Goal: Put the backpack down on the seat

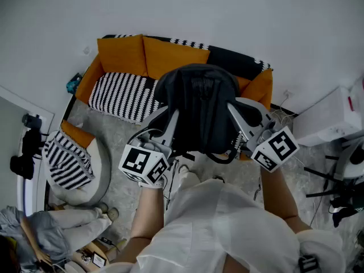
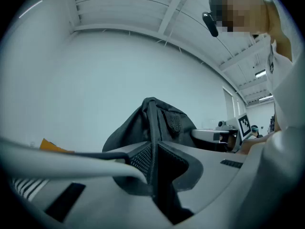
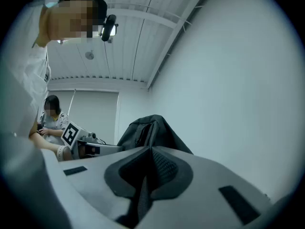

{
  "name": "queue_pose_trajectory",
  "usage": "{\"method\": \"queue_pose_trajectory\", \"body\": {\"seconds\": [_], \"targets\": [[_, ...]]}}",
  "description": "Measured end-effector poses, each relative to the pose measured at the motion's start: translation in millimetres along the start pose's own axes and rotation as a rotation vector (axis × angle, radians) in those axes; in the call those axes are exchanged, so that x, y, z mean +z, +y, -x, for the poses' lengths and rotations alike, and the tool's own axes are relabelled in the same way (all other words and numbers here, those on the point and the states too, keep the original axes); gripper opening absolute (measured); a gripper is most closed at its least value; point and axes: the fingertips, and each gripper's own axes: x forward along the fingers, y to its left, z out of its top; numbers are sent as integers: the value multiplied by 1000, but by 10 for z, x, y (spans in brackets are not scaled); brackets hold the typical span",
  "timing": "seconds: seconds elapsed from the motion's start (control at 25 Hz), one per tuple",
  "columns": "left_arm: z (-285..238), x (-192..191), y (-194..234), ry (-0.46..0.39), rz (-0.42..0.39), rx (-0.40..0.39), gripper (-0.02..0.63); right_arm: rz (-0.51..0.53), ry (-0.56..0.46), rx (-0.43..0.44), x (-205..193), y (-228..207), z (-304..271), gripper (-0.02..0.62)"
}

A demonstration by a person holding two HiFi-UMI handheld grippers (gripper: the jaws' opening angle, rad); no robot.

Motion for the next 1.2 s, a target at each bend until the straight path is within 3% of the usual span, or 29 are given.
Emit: {"method": "queue_pose_trajectory", "body": {"seconds": [0.48, 0.64, 0.76, 1.2], "targets": [[-223, -54, -904, -19, 40, -32, 52, 13, -15, -3, 174, -219, 892, 23], [-221, -85, -1051, -15, 42, -34, 52, -50, -30, 19, 166, -232, 1042, 23], [-202, -89, -1100, -10, 40, -29, 52, -111, -50, 43, 166, -235, 1087, 23], [7, -135, -844, 3, 49, 30, 52, -158, -43, 135, 71, -80, 782, 23]]}}
